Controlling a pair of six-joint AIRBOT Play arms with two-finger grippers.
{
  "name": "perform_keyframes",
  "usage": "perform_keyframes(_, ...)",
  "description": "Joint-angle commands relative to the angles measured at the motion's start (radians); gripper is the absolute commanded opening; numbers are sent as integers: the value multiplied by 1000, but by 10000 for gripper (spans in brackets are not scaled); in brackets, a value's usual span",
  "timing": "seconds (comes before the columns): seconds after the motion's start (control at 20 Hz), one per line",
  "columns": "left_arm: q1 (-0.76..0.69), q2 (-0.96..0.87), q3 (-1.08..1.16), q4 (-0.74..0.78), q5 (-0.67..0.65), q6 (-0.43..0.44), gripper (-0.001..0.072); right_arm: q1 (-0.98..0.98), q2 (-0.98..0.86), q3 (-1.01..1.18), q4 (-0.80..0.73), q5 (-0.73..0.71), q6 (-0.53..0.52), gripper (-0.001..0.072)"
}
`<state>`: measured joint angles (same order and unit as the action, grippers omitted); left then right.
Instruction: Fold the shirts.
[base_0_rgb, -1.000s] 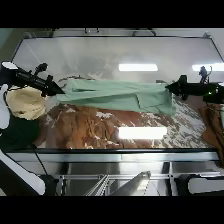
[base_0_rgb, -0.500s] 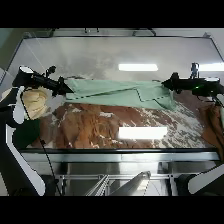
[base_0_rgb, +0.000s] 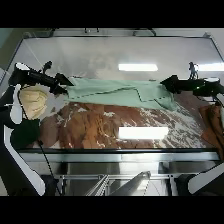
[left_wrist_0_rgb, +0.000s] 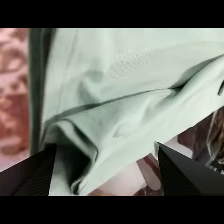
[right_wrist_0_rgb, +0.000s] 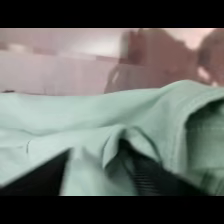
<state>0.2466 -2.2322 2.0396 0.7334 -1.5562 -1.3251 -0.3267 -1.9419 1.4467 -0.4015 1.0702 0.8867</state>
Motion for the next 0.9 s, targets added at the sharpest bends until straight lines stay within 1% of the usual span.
perform_keyframes(0.0, 30, 42, 16, -56, -6, 0, 716, -59, -1, 76, -26, 177, -29, 651)
perform_keyframes(0.1, 58, 76, 22, -158, 16, 2, 715, -107, -1, 127, -137, 236, 33, 652)
perform_keyframes(0.15, 67, 90, 22, -197, 34, 21, 714, -126, -1, 138, -208, 243, 73, 658)
perform_keyframes(0.2, 68, 102, 21, -225, 51, 43, 676, -137, -2, 137, -265, 241, 96, 659)
perform_keyframes(0.25, 58, 108, 19, -232, 59, 46, 556, -137, -5, 137, -327, 234, 111, 660)
perform_keyframes(0.3, 39, 114, 4, -231, 64, 52, 358, -133, -8, 137, -393, 221, 131, 668)
perform_keyframes(0.35, 14, 115, -13, -232, 66, 61, 104, -126, -13, 137, -437, 209, 146, 679)
perform_keyframes(0.4, -18, 114, -30, -230, 71, 87, -3, -117, -21, 137, -451, 198, 155, 688)
perform_keyframes(0.6, -169, 113, -92, -229, 172, 159, -3, -57, -65, 137, -420, 191, 161, 689)
perform_keyframes(0.75, -297, 76, -87, -228, 271, 158, -4, 18, -102, 137, -335, 191, 161, 686)
perform_keyframes(0.8, -337, 48, -63, -228, 286, 157, -5, 44, -111, 137, -331, 191, 161, 672)
perform_keyframes(0.85, -379, 11, -24, -227, 297, 156, -5, 71, -117, 137, -331, 194, 162, 504)
